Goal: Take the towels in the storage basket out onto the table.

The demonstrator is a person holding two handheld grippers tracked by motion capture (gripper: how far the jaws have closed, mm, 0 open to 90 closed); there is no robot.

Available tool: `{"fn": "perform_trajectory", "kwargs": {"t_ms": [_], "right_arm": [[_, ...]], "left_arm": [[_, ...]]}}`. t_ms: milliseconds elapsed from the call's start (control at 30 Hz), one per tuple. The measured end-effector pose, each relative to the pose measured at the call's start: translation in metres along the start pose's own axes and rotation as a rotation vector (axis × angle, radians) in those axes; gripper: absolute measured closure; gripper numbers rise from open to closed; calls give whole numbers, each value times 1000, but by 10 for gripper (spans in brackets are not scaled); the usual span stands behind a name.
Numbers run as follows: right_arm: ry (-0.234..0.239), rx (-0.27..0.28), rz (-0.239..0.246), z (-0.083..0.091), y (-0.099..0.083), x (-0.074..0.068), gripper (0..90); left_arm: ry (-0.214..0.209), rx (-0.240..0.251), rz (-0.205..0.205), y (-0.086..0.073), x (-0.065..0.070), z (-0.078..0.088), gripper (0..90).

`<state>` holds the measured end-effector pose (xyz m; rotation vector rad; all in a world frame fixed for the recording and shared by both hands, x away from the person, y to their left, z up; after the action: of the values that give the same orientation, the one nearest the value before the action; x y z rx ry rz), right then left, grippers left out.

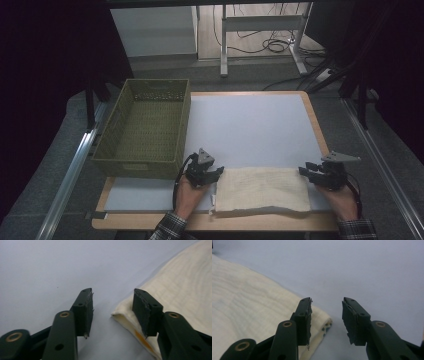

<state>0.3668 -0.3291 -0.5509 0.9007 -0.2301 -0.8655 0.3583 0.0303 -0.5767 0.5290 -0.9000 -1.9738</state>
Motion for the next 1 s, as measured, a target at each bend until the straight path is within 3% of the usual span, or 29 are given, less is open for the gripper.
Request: {"fn": "perform_trajectory", "kwargs": {"t_ms": [133,200,300,367,467,533,733,1000], "right_arm": [[-6,-38,6,-6,-8,1,613],[-19,-25,27,-6,-11,-2,673],[35,-40,10,-5,-12,-6,848],[32,-50,15,-6,-11,-7,864],[5,-66,48,-6,-6,-9,868],[-6,-51,58,-4,2,-9,868],[-41,-25,103,-5,31,2,867],[-73,-22,122,-26,63,24,866]], "left_arm": [[-8,-18,-23,-2,2,-5,521],[-15,-18,-31,-2,3,-4,596],[-64,-20,-45,-3,10,-3,778],[-79,-22,-44,-2,11,-3,850],[-95,-11,-32,1,8,-2,869],[-81,15,-20,6,5,-1,869],[-14,69,-35,29,-5,0,863],[53,79,-37,45,-17,-9,858]]}}
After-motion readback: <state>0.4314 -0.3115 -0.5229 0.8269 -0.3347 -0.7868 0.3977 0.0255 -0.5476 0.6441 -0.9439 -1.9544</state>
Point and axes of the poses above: each handheld gripper's, and its own axes: z roughly backward along the jaws, y roughly out of its top, x roughly to its right, the point moved 6 cm from there along -z, roughly forward along the jaws, and after that the axes turned 9 degrees about y, right-handed, at the moved point
